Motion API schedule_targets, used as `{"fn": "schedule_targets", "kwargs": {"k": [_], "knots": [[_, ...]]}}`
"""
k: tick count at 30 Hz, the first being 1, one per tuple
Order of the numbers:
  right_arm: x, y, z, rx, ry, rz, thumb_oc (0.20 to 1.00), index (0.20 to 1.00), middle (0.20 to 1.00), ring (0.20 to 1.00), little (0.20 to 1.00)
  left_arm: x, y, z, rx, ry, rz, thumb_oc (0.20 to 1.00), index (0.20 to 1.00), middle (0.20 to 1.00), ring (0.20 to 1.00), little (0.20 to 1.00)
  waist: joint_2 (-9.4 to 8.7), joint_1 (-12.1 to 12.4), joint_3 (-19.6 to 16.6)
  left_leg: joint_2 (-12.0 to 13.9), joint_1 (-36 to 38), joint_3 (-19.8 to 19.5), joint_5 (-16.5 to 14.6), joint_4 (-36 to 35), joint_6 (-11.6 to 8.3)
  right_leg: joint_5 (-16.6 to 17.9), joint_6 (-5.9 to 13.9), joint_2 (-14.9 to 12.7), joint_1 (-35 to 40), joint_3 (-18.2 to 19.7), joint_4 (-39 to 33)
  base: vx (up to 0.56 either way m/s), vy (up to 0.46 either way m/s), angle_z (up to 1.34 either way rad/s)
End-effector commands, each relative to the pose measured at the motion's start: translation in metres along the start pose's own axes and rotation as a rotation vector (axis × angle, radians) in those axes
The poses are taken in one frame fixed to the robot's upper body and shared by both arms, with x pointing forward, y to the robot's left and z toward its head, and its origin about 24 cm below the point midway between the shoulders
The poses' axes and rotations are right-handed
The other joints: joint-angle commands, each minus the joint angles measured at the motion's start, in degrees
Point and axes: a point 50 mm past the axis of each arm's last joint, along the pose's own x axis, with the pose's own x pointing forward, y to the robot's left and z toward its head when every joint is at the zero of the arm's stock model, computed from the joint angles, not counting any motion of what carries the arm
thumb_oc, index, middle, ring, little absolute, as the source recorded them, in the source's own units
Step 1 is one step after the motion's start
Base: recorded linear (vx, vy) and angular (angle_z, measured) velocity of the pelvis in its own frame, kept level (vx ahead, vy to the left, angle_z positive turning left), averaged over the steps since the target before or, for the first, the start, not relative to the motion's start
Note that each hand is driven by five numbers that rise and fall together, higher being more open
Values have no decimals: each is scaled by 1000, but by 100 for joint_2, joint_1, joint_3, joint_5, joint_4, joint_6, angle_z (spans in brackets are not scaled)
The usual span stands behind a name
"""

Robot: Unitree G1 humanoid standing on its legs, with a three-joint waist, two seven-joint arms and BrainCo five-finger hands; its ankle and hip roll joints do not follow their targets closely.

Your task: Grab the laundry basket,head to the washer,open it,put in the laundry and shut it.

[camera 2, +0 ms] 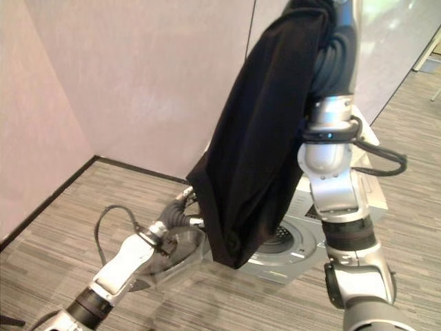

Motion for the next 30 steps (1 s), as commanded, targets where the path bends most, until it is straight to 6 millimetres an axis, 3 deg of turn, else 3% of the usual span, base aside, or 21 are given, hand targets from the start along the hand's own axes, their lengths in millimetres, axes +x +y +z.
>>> {"fn": "schedule_targets", "kwargs": {"k": [1, 16, 30], "knots": [[14, -11, 5, 25, -42, -58, 200, 200, 200, 200, 200, 30, -3, 26, -35, -118, 13, 1000, 1000, 1000, 1000, 1000, 354, 62, -106, 42, 441, 196, -665, 72, 222, -331, -163, 357, 34, 26, 43, 11, -4, -4], [-5, 16, 4, 143, 18, 56, 200, 200, 200, 200, 200, 44, 0, 31, -79, -126, 74, 1000, 1000, 1000, 1000, 1000, 375, -4, -132, 59, 473, 294, -680, 100, 221, -330, -171, 351, 10, 59, 55, 4, 0, -1], [-5, 9, -2, 86, 33, 97, 200, 200, 200, 200, 200, 46, -11, 37, -158, -131, -24, 1000, 1000, 1000, 1000, 1000, 268, 49, -207, 14, 398, 277, -744, 220, 233, -349, -128, 287, -30, 12, 140, -1, 6, -1]]}}
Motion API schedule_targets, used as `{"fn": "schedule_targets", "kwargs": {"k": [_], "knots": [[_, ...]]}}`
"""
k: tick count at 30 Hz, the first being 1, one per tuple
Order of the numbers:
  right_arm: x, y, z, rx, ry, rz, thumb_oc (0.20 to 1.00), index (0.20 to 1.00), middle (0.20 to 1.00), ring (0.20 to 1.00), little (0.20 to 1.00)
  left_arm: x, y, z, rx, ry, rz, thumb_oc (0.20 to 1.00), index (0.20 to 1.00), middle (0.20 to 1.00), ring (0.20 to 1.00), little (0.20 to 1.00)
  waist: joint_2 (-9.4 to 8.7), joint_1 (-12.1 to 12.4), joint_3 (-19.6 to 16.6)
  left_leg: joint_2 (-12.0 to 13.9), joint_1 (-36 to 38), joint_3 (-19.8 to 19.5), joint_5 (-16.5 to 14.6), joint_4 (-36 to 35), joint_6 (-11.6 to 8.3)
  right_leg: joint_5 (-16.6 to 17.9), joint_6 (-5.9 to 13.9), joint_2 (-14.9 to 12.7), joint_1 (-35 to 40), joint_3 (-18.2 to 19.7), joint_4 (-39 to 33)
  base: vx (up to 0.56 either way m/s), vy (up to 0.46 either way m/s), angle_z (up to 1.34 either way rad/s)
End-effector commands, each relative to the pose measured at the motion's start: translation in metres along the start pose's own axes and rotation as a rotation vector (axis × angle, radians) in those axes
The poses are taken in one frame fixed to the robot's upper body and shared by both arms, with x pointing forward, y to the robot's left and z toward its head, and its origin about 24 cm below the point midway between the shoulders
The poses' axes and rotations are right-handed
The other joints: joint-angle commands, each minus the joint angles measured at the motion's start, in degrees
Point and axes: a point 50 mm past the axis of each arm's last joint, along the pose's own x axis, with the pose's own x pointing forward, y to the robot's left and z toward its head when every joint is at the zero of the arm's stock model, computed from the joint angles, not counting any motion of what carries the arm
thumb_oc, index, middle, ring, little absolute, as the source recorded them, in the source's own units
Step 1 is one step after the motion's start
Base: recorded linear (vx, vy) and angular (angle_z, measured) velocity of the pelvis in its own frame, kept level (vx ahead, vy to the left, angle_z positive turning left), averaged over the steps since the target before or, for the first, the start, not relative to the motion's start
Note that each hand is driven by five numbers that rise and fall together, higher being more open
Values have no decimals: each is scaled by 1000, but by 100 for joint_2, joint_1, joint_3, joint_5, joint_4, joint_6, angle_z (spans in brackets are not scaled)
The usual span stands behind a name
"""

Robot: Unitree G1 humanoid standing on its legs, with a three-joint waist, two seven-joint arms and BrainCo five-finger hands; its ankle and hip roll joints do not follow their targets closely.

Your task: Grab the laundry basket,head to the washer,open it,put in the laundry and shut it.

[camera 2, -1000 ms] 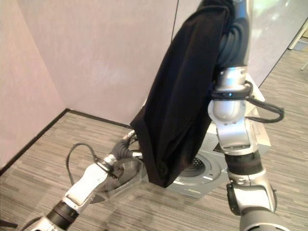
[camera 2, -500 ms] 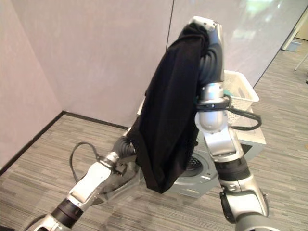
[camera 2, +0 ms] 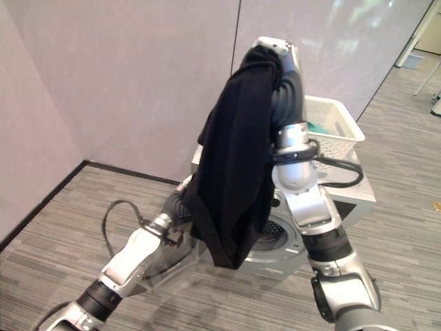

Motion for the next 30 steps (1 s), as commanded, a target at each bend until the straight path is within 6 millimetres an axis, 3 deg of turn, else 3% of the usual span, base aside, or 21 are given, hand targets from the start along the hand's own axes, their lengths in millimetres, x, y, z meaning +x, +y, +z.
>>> {"fn": "schedule_targets", "kwargs": {"k": [1, 7, 22, 30], "knots": [[19, -30, 13, -62, -95, -65, 200, 200, 200, 200, 200, 32, -17, 27, -10, -102, -99, 1000, 1000, 1000, 1000, 1000, 265, 211, -166, 11, 424, 183, -744, 224, 232, -383, -126, 294, 58, -61, 141, 0, 0, 0], [21, -32, 12, -69, -93, -69, 200, 200, 200, 200, 200, 39, -37, 29, 51, -97, -207, 1000, 1000, 1000, 1000, 1000, 224, 197, -200, -24, 455, 171, -800, 216, 262, -378, -103, 260, 69, -70, 153, 18, 25, 1], [11, -29, 8, -52, -63, -59, 200, 200, 200, 200, 200, 38, -42, -4, 121, 46, -221, 1000, 1000, 1000, 1000, 1000, 173, 146, -161, -11, 530, 266, -811, 139, 280, -370, -103, 289, 42, -3, 135, 1, 0, 0], [11, -28, 6, -53, -45, -57, 200, 200, 200, 200, 200, 45, -52, -5, 148, 63, -252, 1000, 1000, 1000, 1000, 1000, 202, 82, -135, 5, 535, 306, -800, 118, 273, -364, -110, 319, 4, 25, 102, 5, -3, -2]]}}
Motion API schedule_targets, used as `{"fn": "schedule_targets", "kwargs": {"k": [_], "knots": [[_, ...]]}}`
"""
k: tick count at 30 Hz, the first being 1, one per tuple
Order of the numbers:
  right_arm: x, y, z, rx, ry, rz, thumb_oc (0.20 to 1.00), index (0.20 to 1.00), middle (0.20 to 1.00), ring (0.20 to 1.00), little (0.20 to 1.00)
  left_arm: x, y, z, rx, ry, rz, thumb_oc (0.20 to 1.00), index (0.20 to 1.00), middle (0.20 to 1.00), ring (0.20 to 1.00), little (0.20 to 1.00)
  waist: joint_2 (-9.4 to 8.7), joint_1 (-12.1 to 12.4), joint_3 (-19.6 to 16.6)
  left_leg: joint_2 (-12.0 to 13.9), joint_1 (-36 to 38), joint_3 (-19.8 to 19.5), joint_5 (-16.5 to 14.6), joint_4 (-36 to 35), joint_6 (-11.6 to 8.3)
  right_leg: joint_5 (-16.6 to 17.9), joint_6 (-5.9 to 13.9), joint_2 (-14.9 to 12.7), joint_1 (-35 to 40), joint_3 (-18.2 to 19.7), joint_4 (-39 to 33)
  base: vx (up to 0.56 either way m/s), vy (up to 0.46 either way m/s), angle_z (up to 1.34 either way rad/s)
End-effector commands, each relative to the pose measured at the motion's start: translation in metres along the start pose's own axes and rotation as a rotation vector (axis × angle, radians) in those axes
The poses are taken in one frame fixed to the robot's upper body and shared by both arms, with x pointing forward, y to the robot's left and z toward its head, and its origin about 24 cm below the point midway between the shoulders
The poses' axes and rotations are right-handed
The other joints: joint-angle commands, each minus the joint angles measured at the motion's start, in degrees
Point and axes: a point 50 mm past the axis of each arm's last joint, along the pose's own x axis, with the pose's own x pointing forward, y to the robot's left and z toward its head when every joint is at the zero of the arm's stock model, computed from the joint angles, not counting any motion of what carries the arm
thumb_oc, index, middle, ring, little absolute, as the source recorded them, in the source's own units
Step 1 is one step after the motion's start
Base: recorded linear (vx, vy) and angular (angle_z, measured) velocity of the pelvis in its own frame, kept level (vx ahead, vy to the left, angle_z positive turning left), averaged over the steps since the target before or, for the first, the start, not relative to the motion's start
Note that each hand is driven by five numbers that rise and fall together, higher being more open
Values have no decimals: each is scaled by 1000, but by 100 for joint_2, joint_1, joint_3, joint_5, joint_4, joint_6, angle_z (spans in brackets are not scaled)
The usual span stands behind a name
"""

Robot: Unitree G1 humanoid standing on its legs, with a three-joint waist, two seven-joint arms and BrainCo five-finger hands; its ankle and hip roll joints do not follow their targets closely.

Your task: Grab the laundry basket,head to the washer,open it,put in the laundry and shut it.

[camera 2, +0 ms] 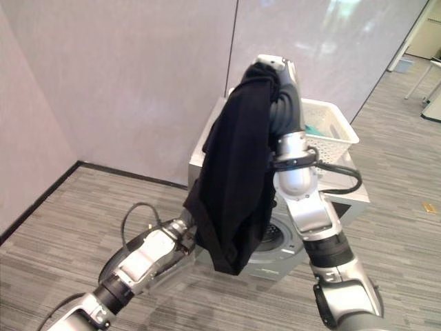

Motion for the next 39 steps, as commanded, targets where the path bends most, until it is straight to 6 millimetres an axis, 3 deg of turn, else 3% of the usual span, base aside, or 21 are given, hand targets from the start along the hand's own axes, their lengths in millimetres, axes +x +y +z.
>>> {"fn": "schedule_targets", "kwargs": {"k": [1, 6, 10, 23, 26, 39], "knots": [[21, -31, 17, -47, -111, -93, 200, 200, 200, 200, 200, 34, -21, 31, 88, -81, -108, 1000, 1000, 1000, 1000, 1000, 338, 145, -44, 3, 551, 247, -781, 131, 255, -356, -108, 321, 66, -24, 86, 0, -1, -10], [27, -32, 19, -64, -123, -99, 200, 200, 200, 200, 200, 40, -29, 37, 121, -92, -154, 1000, 1000, 1000, 1000, 1000, 394, 98, 9, 6, 516, 300, -761, 124, 252, -316, -96, 325, -30, 45, 60, -14, -7, -7], [37, -28, 20, -71, -137, -86, 200, 200, 200, 200, 200, 48, -49, 52, 132, -134, -236, 1000, 1000, 1000, 1000, 1000, 469, 30, 5, -7, 544, 408, -772, 115, 270, -267, -78, 310, -93, 156, 38, -10, 9, -19], [43, -26, 15, -109, -119, -79, 200, 200, 200, 200, 200, 57, -81, 54, 139, -101, -379, 1000, 1000, 1000, 1000, 1000, 506, -11, -16, -79, 553, 468, -900, 304, 336, -217, -40, 211, -93, 203, 97, -28, 24, -5], [48, -25, 13, -121, -107, -87, 200, 200, 200, 200, 200, 59, -93, 63, 121, -125, -422, 1000, 1000, 1000, 1000, 1000, 493, -14, -26, -121, 514, 453, -991, 453, 370, -223, -14, 140, -98, 175, 180, -34, 41, -1], [36, -26, 1, -148, -49, -66, 200, 200, 200, 200, 200, 54, -93, 46, 113, -70, -434, 1000, 1000, 1000, 1000, 1000, 456, -21, -12, -244, 515, 517, -1125, 572, 494, -150, 62, 4, -174, 269, 231, -19, 33, 0]]}}
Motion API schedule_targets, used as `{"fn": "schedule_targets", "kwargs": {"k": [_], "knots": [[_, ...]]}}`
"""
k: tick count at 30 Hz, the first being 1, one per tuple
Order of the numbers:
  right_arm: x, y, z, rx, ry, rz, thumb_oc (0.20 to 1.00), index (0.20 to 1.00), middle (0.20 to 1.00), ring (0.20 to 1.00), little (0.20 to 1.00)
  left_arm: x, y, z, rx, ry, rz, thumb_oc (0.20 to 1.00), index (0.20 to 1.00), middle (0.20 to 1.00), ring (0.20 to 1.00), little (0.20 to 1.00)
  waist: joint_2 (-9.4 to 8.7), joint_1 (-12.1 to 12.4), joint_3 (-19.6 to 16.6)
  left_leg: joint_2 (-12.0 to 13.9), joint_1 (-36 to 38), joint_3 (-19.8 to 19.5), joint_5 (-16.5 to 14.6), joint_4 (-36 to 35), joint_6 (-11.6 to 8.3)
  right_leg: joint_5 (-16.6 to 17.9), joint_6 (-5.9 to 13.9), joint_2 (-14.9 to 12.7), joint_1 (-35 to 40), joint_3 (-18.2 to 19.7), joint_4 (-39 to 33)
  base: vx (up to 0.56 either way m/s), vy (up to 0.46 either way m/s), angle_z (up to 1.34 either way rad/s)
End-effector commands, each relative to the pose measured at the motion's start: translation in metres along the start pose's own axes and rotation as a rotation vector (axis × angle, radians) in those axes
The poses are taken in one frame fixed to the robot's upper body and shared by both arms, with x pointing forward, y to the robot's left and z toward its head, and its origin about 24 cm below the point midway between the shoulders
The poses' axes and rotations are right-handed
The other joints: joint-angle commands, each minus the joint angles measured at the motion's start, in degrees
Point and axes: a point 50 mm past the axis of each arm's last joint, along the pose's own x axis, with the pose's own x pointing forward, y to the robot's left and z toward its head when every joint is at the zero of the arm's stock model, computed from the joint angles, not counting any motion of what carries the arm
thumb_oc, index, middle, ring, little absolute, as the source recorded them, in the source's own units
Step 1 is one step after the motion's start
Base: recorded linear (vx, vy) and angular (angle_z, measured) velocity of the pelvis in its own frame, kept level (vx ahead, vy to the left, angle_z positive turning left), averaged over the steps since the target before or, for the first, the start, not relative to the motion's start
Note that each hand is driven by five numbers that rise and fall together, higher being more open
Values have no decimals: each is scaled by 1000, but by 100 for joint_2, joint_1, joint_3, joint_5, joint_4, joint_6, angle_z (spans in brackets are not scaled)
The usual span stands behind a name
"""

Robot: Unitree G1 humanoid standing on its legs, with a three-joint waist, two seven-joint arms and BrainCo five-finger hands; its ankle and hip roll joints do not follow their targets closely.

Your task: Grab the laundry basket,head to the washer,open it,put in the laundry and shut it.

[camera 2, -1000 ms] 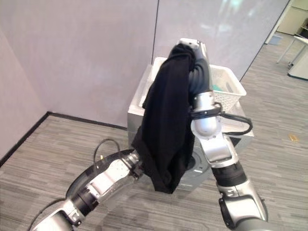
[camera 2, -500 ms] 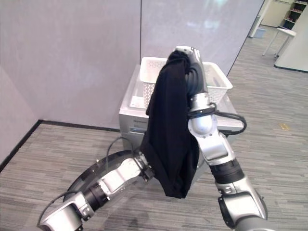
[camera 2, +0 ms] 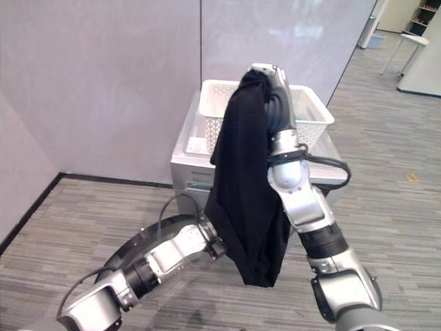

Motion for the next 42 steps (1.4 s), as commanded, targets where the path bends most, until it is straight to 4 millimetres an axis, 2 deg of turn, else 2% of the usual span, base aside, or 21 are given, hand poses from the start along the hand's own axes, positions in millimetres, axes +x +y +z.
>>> {"fn": "schedule_targets", "kwargs": {"k": [1, 5, 15, 22, 36, 42], "knots": [[27, -39, 24, -100, -153, -109, 200, 200, 200, 200, 200, 28, -16, 26, 53, -67, -78, 1000, 1000, 1000, 1000, 1000, 215, 271, -66, -212, 489, 141, -1119, 560, 500, -294, 44, 50, 62, -110, 188, -24, 29, -4], [28, -40, 25, -104, -158, -107, 200, 200, 200, 200, 200, 26, -13, 26, 40, -73, -65, 1000, 1000, 1000, 1000, 1000, 200, 300, -75, -234, 488, 148, -1137, 575, 517, -274, 61, 22, 60, -105, 188, -5, 7, -1], [30, -48, 26, -140, -167, -121, 200, 200, 200, 200, 200, 7, 8, 43, 21, -173, -43, 1000, 1000, 1000, 1000, 1000, 155, 473, -91, -321, 450, 55, -1197, 639, 577, -240, 97, -70, 93, -199, 195, -4, 6, 0], [30, -54, 25, -155, -163, -139, 200, 200, 200, 200, 200, -3, 16, 47, 7, -203, -27, 1000, 1000, 1000, 1000, 1000, 140, 561, -80, -348, 419, -17, -1215, 696, 592, -239, 96, -92, 127, -272, 178, 0, 2, 3], [32, -67, 29, -192, -179, -165, 200, 200, 200, 200, 200, -44, 45, 45, -16, -250, 51, 1000, 1000, 1000, 1000, 1000, 99, 800, -72, -364, 330, -169, -1235, 789, 592, -245, 77, -111, 227, -445, 145, 7, -4, 5], [34, -70, 29, -191, -175, -179, 200, 200, 200, 200, 200, -49, 48, 45, -27, -258, 60, 1000, 1000, 1000, 1000, 1000, 110, 813, -78, -363, 326, -196, -1229, 788, 584, -259, 65, -112, 248, -483, 147, 5, -3, 6]]}}
